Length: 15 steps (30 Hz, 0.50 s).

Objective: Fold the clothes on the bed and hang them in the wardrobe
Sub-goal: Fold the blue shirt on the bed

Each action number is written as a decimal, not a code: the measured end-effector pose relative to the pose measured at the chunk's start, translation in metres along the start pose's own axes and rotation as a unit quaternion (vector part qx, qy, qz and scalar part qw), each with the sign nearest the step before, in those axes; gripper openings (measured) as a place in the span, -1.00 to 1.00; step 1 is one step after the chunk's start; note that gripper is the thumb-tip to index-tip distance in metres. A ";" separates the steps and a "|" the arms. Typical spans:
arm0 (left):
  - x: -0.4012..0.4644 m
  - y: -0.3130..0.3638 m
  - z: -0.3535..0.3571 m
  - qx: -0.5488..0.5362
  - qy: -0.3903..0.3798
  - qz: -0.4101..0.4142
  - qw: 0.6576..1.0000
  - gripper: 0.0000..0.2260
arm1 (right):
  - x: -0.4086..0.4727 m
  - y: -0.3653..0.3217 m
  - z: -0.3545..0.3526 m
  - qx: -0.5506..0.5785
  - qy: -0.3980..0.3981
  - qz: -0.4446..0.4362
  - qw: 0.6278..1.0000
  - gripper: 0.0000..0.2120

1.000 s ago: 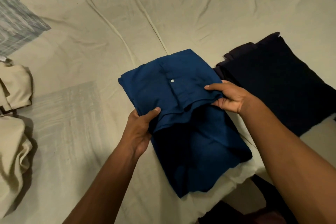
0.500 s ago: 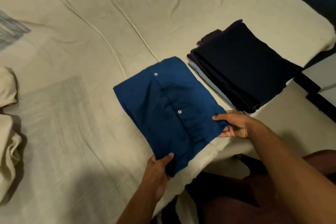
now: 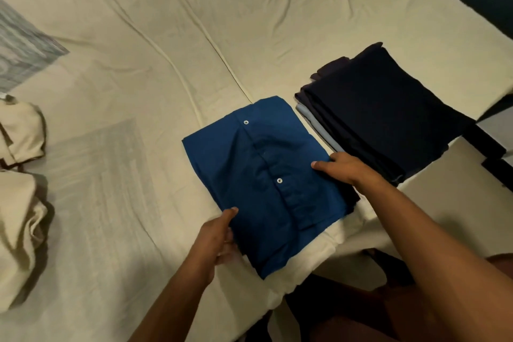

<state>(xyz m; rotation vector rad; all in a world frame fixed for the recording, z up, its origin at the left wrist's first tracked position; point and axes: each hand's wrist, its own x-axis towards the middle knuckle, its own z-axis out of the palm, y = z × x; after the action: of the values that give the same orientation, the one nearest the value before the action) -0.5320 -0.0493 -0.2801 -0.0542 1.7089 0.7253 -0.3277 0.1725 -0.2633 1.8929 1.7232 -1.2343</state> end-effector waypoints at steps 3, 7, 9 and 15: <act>0.017 0.032 -0.006 -0.034 0.040 0.057 0.997 -0.64 | 0.018 -0.024 0.005 0.058 0.003 -0.023 0.998 -0.50; 0.048 0.070 -0.014 -0.089 0.099 0.110 0.985 -0.64 | 0.051 -0.051 0.007 0.175 0.019 -0.083 0.981 -0.41; 0.061 0.083 -0.018 -0.122 0.114 0.116 0.979 -0.63 | 0.065 -0.066 0.007 0.228 0.010 -0.096 0.969 -0.23; 0.092 0.102 -0.026 -0.200 0.151 0.141 0.958 -0.70 | 0.097 -0.104 -0.003 0.224 -0.009 -0.033 0.974 -0.21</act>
<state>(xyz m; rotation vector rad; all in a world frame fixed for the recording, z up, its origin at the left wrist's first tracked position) -0.6223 0.0508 -0.3160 -0.2151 1.8525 1.3270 -0.4304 0.2634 -0.3012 2.0595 1.6087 -1.7822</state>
